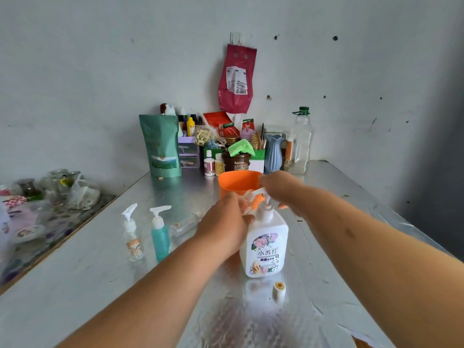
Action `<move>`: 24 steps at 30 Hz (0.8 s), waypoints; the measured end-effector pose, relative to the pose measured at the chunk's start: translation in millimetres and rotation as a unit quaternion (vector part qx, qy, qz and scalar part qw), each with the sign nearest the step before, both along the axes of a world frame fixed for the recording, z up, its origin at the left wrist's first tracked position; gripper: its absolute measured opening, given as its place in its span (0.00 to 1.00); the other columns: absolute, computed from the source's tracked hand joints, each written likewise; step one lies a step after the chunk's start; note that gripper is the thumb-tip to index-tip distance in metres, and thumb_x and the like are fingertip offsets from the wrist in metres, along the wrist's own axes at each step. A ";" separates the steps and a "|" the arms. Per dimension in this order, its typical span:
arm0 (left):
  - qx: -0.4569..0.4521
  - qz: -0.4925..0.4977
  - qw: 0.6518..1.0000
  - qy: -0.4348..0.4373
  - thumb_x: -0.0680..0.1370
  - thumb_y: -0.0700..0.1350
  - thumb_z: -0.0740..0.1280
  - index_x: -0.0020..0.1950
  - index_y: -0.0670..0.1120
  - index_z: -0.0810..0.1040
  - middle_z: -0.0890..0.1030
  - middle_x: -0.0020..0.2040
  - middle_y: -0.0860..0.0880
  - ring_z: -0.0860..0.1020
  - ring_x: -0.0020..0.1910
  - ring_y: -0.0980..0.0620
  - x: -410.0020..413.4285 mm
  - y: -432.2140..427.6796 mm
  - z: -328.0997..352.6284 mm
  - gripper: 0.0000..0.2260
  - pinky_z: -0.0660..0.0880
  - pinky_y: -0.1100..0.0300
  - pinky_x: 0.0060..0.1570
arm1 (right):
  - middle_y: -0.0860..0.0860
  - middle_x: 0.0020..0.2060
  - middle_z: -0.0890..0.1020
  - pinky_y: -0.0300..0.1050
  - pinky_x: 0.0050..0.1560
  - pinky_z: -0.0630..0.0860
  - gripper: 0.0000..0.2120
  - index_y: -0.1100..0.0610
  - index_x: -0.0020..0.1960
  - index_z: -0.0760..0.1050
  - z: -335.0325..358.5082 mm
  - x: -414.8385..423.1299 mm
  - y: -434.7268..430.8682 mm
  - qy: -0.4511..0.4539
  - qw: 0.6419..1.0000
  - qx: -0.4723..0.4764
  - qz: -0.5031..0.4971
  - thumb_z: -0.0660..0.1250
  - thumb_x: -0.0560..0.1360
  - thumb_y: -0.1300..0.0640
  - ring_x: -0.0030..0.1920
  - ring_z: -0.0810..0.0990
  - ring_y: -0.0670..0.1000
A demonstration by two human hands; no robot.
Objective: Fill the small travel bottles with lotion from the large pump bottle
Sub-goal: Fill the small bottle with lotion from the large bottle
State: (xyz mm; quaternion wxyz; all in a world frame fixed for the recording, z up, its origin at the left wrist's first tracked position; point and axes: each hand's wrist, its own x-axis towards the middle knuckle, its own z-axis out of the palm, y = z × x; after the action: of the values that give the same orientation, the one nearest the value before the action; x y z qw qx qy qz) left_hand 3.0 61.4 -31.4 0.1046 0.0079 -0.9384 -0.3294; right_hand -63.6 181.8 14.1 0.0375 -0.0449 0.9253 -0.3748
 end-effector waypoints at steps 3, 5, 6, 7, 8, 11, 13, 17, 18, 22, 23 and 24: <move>0.007 -0.012 1.000 0.013 0.78 0.51 0.67 0.58 0.51 0.71 0.78 0.59 0.53 0.77 0.56 0.51 0.3 1.4 -1.6 0.12 0.74 0.50 0.57 | 0.62 0.52 0.78 0.43 0.37 0.70 0.17 0.67 0.66 0.71 -2.6 -3.8 0.2 0.008 0.999 0.035 0.027 0.54 0.82 0.62 0.45 0.73 0.57; 0.014 -0.017 1.000 0.019 0.78 0.51 0.68 0.57 0.52 0.71 0.78 0.58 0.54 0.77 0.56 0.51 -1.3 1.9 -2.9 0.11 0.74 0.52 0.56 | 0.65 0.58 0.78 0.48 0.49 0.73 0.16 0.68 0.64 0.73 -4.0 -5.8 -1.6 0.014 0.998 0.062 0.024 0.54 0.81 0.63 0.54 0.77 0.63; 0.014 -0.017 0.999 0.022 0.78 0.51 0.68 0.57 0.52 0.71 0.78 0.58 0.54 0.77 0.56 0.51 -1.8 2.5 -3.5 0.11 0.74 0.52 0.55 | 0.65 0.59 0.78 0.50 0.54 0.74 0.16 0.67 0.63 0.74 -6.1 -9.6 -1.3 0.026 0.996 0.076 0.027 0.54 0.81 0.64 0.58 0.77 0.63; 0.013 -0.020 0.999 0.024 0.78 0.51 0.67 0.57 0.52 0.71 0.78 0.58 0.54 0.77 0.56 0.51 -1.7 2.8 -3.8 0.11 0.74 0.53 0.55 | 0.64 0.59 0.78 0.52 0.57 0.74 0.15 0.66 0.63 0.74 -7.2 -12.7 -1.3 0.031 0.995 0.090 0.027 0.54 0.81 0.64 0.59 0.77 0.63; 0.012 -0.023 0.999 0.027 0.78 0.51 0.67 0.58 0.52 0.71 0.78 0.58 0.54 0.77 0.56 0.51 -1.8 2.8 -4.4 0.11 0.74 0.53 0.55 | 0.64 0.59 0.78 0.53 0.59 0.74 0.15 0.65 0.63 0.75 -8.3 -15.1 -1.0 0.033 0.994 0.102 0.024 0.54 0.81 0.64 0.60 0.76 0.63; 0.013 -0.031 0.999 0.023 0.78 0.51 0.67 0.59 0.52 0.70 0.78 0.58 0.54 0.77 0.56 0.51 -5.2 1.3 -6.6 0.12 0.74 0.51 0.56 | 0.63 0.59 0.78 0.58 0.62 0.72 0.16 0.64 0.63 0.75 -15.2 -22.3 0.7 0.050 0.986 0.153 0.039 0.55 0.80 0.65 0.61 0.75 0.63; 0.007 -0.026 0.999 0.020 0.78 0.51 0.67 0.57 0.52 0.70 0.78 0.57 0.54 0.77 0.55 0.50 -6.2 -0.2 -8.3 0.11 0.74 0.51 0.56 | 0.62 0.59 0.77 0.60 0.64 0.70 0.16 0.64 0.63 0.75 -19.1 -22.5 -0.4 0.060 0.983 0.171 0.035 0.55 0.79 0.65 0.61 0.74 0.63; 0.000 -0.019 1.000 0.019 0.78 0.51 0.67 0.54 0.52 0.69 0.77 0.56 0.54 0.76 0.53 0.52 -6.0 -0.9 -12.0 0.09 0.73 0.54 0.52 | 0.64 0.58 0.76 0.60 0.63 0.70 0.14 0.67 0.61 0.72 -23.0 -15.5 -3.7 0.074 0.983 0.168 0.020 0.53 0.80 0.65 0.60 0.74 0.65; 0.002 -0.022 1.000 0.020 0.78 0.51 0.67 0.55 0.52 0.70 0.77 0.57 0.54 0.76 0.53 0.52 -4.7 -0.6 -11.8 0.09 0.73 0.54 0.53 | 0.64 0.59 0.76 0.60 0.63 0.70 0.15 0.67 0.61 0.72 -20.5 -11.4 -3.2 0.075 0.984 0.163 0.012 0.52 0.81 0.65 0.61 0.74 0.65; 0.001 -0.027 0.999 0.018 0.78 0.50 0.67 0.61 0.50 0.71 0.77 0.60 0.51 0.76 0.58 0.50 1.3 -0.3 -7.4 0.13 0.73 0.50 0.58 | 0.63 0.59 0.76 0.61 0.65 0.68 0.16 0.66 0.60 0.73 -8.7 -5.8 -0.9 0.075 0.987 0.143 0.001 0.50 0.82 0.60 0.62 0.73 0.64; -0.001 -0.026 1.000 0.016 0.78 0.50 0.67 0.61 0.50 0.71 0.77 0.61 0.51 0.76 0.59 0.49 1.5 -0.8 -6.5 0.14 0.73 0.49 0.59 | 0.63 0.59 0.77 0.61 0.65 0.68 0.17 0.66 0.60 0.73 -6.9 -6.8 -0.1 0.072 0.988 0.136 -0.001 0.50 0.82 0.58 0.62 0.74 0.64; -0.002 -0.024 1.000 0.016 0.78 0.50 0.67 0.62 0.50 0.71 0.77 0.61 0.51 0.76 0.60 0.49 2.1 -1.9 -5.4 0.14 0.73 0.49 0.59 | 0.63 0.59 0.77 0.61 0.66 0.68 0.18 0.65 0.60 0.73 -5.5 -6.8 -0.3 0.071 0.989 0.132 -0.003 0.50 0.82 0.57 0.62 0.74 0.64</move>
State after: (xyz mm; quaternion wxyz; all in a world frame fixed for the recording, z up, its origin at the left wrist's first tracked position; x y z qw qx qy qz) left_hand 5.1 59.5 -36.9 0.1115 -0.0201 -0.9372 -0.3300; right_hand -70.5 181.5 8.7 -0.0239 -0.0637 0.9672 -0.2448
